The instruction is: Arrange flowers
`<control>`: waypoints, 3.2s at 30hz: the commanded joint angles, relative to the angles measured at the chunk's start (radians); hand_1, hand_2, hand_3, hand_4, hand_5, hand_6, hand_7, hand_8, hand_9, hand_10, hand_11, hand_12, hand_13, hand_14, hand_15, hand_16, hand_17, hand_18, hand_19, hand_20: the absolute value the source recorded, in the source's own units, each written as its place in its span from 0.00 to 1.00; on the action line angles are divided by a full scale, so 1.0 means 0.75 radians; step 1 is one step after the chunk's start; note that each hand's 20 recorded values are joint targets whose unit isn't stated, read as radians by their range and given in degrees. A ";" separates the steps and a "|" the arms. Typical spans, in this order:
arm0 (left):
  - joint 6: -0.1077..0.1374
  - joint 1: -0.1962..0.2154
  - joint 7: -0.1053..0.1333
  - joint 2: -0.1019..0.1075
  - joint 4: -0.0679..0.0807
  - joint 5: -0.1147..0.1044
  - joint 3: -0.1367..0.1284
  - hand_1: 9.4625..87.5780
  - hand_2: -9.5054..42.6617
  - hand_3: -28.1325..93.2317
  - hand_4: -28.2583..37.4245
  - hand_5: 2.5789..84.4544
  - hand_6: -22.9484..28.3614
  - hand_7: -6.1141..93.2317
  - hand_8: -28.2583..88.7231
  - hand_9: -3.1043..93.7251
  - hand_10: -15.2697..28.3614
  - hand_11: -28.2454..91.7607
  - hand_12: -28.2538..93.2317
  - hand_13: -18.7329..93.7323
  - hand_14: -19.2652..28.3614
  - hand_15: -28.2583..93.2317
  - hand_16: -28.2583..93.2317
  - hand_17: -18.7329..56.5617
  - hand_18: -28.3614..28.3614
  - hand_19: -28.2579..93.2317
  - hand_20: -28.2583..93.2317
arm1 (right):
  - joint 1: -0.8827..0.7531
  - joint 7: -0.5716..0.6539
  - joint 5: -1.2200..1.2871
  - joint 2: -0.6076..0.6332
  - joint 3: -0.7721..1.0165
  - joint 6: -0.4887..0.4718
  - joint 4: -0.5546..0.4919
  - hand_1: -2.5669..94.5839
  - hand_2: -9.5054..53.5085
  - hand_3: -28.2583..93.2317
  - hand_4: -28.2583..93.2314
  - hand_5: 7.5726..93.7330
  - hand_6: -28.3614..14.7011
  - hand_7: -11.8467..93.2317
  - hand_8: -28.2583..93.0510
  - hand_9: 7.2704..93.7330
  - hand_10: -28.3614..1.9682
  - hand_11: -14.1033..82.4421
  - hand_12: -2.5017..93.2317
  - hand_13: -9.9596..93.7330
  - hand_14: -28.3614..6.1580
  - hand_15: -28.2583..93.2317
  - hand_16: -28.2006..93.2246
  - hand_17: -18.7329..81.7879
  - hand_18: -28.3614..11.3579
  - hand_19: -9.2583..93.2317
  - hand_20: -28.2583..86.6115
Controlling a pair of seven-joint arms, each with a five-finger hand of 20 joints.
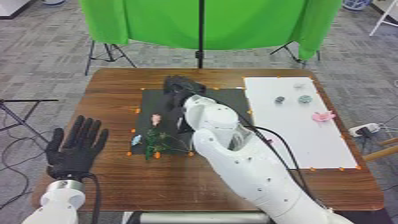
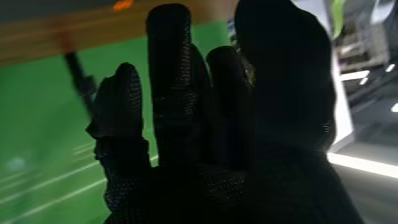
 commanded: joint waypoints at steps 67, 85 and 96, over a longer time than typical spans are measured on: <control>0.076 0.080 -0.011 -0.049 -0.020 0.021 -0.021 0.21 0.52 0.87 0.00 0.56 0.66 0.16 0.16 0.46 0.72 0.42 0.31 0.44 0.75 0.55 0.16 0.15 0.75 0.57 0.36 | -0.435 -0.197 0.021 0.518 0.205 0.374 -0.492 0.65 0.00 0.79 0.00 0.76 0.60 0.52 0.24 0.87 0.53 0.29 0.46 0.80 0.64 0.56 0.54 0.57 0.17 0.94 0.46; 0.082 0.045 -0.032 -0.022 0.002 0.023 -0.004 0.21 0.52 0.87 0.00 0.56 0.66 0.16 0.16 0.46 0.72 0.42 0.31 0.44 0.75 0.55 0.16 0.15 0.75 0.57 0.35 | -0.254 -0.309 -0.083 0.220 -0.131 0.325 -0.302 0.64 0.00 0.79 0.00 0.72 0.61 0.53 0.23 0.83 0.53 0.29 0.44 0.78 0.65 0.56 0.53 0.55 0.18 0.93 0.46; 0.074 0.011 -0.026 0.007 0.010 0.021 -0.004 0.21 0.52 0.87 0.00 0.56 0.66 0.16 0.16 0.46 0.72 0.42 0.31 0.44 0.75 0.54 0.16 0.15 0.75 0.57 0.35 | -0.205 -0.252 -0.261 0.107 -0.168 0.368 -0.057 0.65 0.00 0.77 0.00 0.71 0.60 0.52 0.22 0.81 0.54 0.28 0.43 0.76 0.64 0.56 0.53 0.55 0.16 0.93 0.47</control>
